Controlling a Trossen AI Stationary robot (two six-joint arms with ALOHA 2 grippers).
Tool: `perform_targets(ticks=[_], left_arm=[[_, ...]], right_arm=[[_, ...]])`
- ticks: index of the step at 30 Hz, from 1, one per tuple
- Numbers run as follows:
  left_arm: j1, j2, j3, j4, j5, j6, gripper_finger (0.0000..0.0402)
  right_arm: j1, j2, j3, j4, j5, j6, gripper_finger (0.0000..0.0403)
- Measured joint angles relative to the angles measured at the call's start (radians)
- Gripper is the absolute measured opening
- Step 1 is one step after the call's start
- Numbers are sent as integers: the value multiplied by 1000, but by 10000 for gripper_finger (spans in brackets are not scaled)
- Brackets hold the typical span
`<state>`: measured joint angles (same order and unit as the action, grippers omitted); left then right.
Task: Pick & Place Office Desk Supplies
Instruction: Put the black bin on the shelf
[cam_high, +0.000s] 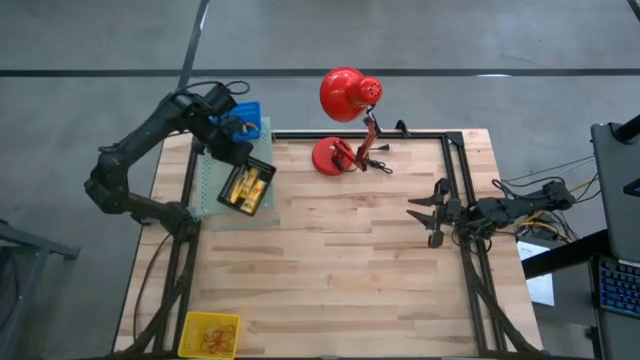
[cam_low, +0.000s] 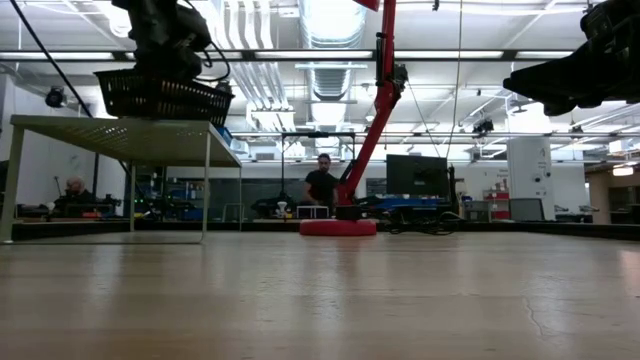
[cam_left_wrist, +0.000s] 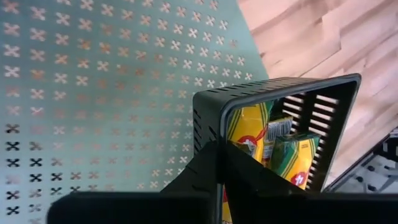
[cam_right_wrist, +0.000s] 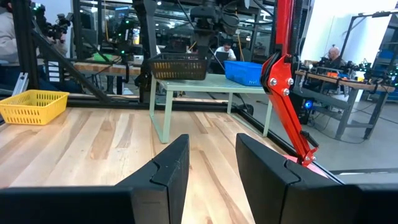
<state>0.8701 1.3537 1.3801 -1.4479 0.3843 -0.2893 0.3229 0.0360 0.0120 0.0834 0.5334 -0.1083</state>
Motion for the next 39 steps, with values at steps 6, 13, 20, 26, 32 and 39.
perform_targets(ticks=[6, 13, 20, 26, 32, 39], left_arm=[[1, 5, 0, 0, -22, -3, 41], [0, 5, 0, 6, -31, -3, 61], [0, 5, 0, 9, -45, -2, 87], [4, 4, 21, 7, -67, 4, 97], [5, -10, 138, -20, -78, 1, 97], [-39, -81, 206, 5, -79, 0, 97]], right_arm=[[0, 0, 0, 0, 0, 0, 128], [0, 0, 0, 0, 0, 0, 128], [0, 0, 0, 0, 0, 0, 128], [0, 0, 0, 0, 0, 0, 128], [0, 0, 0, 0, 0, 0, 128], [0, 0, 0, 0, 0, 0, 128]])
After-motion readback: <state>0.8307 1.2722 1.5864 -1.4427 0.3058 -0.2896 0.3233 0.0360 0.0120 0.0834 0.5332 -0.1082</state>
